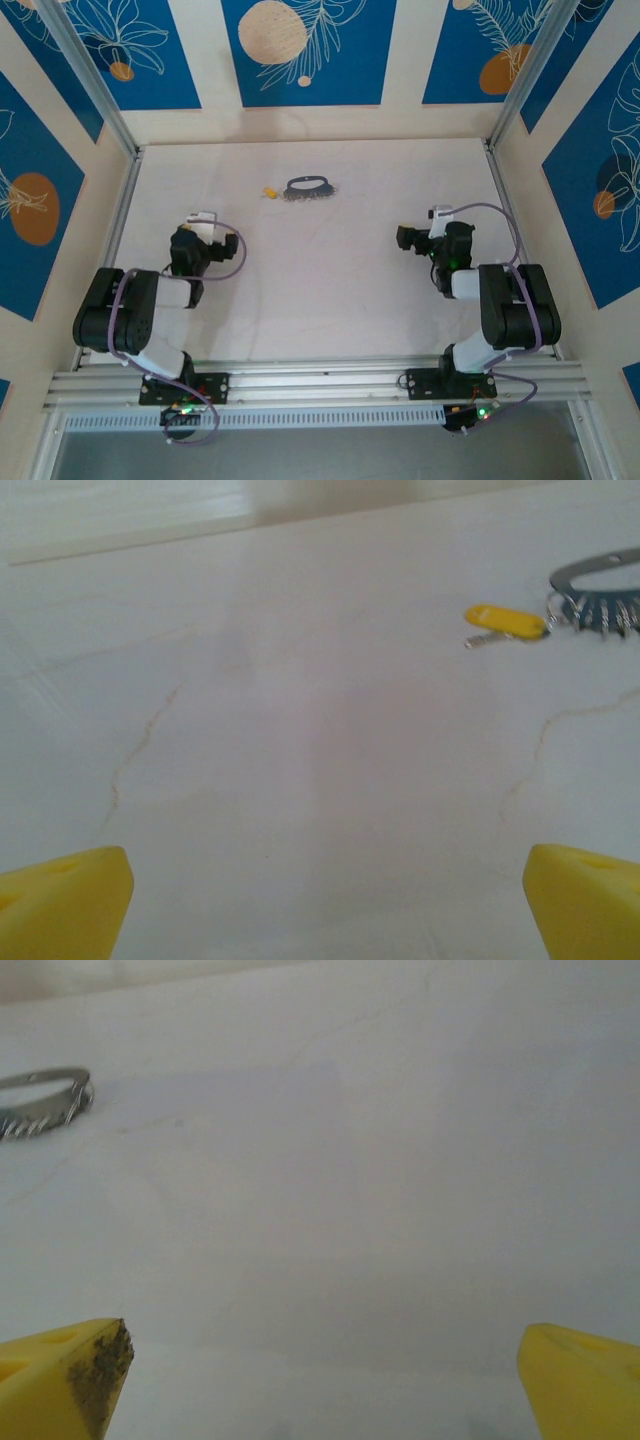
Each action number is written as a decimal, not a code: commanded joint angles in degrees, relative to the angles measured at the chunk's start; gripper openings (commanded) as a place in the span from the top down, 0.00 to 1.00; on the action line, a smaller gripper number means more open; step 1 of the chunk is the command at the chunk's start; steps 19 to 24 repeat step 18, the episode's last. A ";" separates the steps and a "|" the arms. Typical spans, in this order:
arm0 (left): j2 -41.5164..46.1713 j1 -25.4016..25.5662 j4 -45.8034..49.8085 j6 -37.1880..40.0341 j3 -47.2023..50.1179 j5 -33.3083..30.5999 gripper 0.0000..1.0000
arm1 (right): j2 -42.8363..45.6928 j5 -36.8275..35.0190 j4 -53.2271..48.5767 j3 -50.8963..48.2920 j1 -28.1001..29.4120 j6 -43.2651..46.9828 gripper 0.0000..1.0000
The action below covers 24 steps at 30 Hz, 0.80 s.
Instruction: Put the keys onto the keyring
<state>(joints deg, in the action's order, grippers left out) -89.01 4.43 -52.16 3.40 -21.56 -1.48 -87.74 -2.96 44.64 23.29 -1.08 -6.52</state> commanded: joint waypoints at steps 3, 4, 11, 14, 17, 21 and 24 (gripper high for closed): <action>-0.42 -1.05 1.21 -0.67 -1.09 1.30 0.00 | 0.45 -0.14 1.49 0.69 1.08 1.45 0.01; -0.50 -1.12 1.02 -0.67 -1.03 1.39 0.00 | 0.48 -0.11 1.40 0.70 1.08 1.49 0.01; -0.67 -1.24 1.27 -0.76 -1.27 1.48 0.00 | 0.12 0.77 0.66 1.30 0.53 1.08 0.01; -0.57 -1.31 1.36 -0.85 -1.30 1.65 0.00 | 0.12 1.26 0.62 1.32 0.28 0.90 0.01; -0.27 -1.31 0.98 -0.76 -0.95 1.61 0.00 | 0.44 0.97 1.05 0.79 0.46 1.09 0.01; -0.20 -1.29 0.51 -0.67 -0.64 1.56 0.00 | 0.38 0.75 1.26 0.75 0.55 1.16 0.01; -0.20 -1.29 0.51 -0.67 -0.64 1.56 0.00 | 0.38 0.75 1.26 0.75 0.55 1.16 0.01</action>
